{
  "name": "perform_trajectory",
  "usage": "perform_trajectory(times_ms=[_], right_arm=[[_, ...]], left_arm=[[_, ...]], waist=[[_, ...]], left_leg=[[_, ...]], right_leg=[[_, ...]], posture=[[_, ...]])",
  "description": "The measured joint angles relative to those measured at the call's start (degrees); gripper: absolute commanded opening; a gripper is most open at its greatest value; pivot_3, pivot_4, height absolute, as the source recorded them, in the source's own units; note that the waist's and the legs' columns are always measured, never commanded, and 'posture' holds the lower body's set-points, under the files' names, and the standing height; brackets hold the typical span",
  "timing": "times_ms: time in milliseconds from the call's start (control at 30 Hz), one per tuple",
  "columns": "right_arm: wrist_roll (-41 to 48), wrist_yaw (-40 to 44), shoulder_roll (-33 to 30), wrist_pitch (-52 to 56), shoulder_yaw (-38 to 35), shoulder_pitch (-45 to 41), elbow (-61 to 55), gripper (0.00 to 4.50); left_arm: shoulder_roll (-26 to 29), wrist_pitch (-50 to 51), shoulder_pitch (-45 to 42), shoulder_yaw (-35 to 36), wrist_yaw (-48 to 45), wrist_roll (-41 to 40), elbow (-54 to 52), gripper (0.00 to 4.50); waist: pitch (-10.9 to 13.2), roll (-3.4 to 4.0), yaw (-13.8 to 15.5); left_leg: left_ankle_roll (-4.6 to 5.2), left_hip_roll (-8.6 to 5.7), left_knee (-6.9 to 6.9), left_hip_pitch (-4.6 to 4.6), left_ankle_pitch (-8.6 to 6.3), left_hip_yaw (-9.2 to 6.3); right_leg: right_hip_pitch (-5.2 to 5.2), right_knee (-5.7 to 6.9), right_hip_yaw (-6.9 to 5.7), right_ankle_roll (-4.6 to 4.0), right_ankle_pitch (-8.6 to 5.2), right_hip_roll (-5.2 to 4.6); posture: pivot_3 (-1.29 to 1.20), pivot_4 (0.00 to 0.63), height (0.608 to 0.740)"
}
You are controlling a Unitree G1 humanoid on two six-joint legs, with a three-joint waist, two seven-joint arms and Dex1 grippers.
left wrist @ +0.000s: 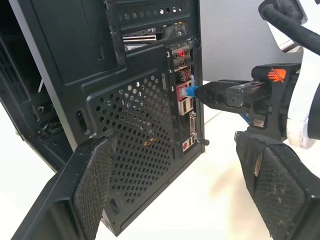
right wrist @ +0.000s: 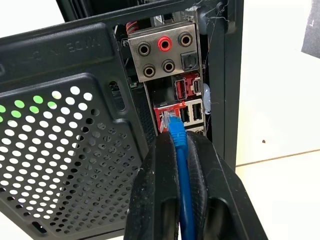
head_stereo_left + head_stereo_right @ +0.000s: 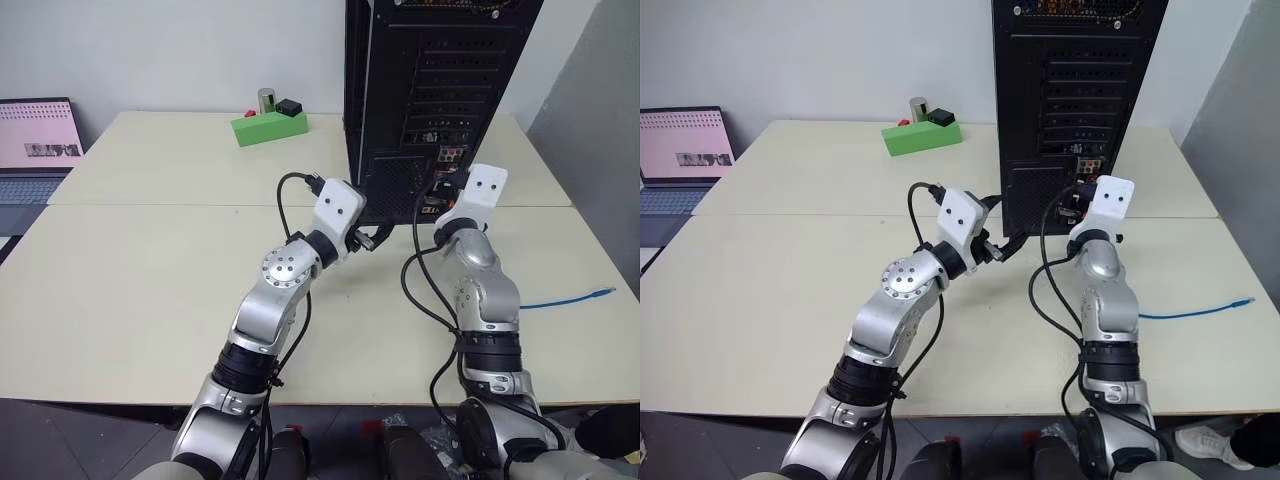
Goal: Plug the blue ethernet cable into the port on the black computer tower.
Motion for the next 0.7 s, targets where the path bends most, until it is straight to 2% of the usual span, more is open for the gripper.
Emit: perform_trajectory(times_ms=[700], right_arm=[[-2.34, -1.24, 0.12, -9.45, 1.35, -1.66, 8.44, 0.00]], left_arm=[[0.13, 0.00, -0.09, 1.43, -1.29, -0.56, 0.00, 3.99]], waist=[[0.00, 0.00, -0.60]], left_leg=[[0.00, 0.00, 0.01, 0.01, 0.00, -0.01]], right_leg=[[0.00, 0.02, 0.01, 0.01, 0.00, 0.00]], posture=[[0.00, 0.150, 0.740]])
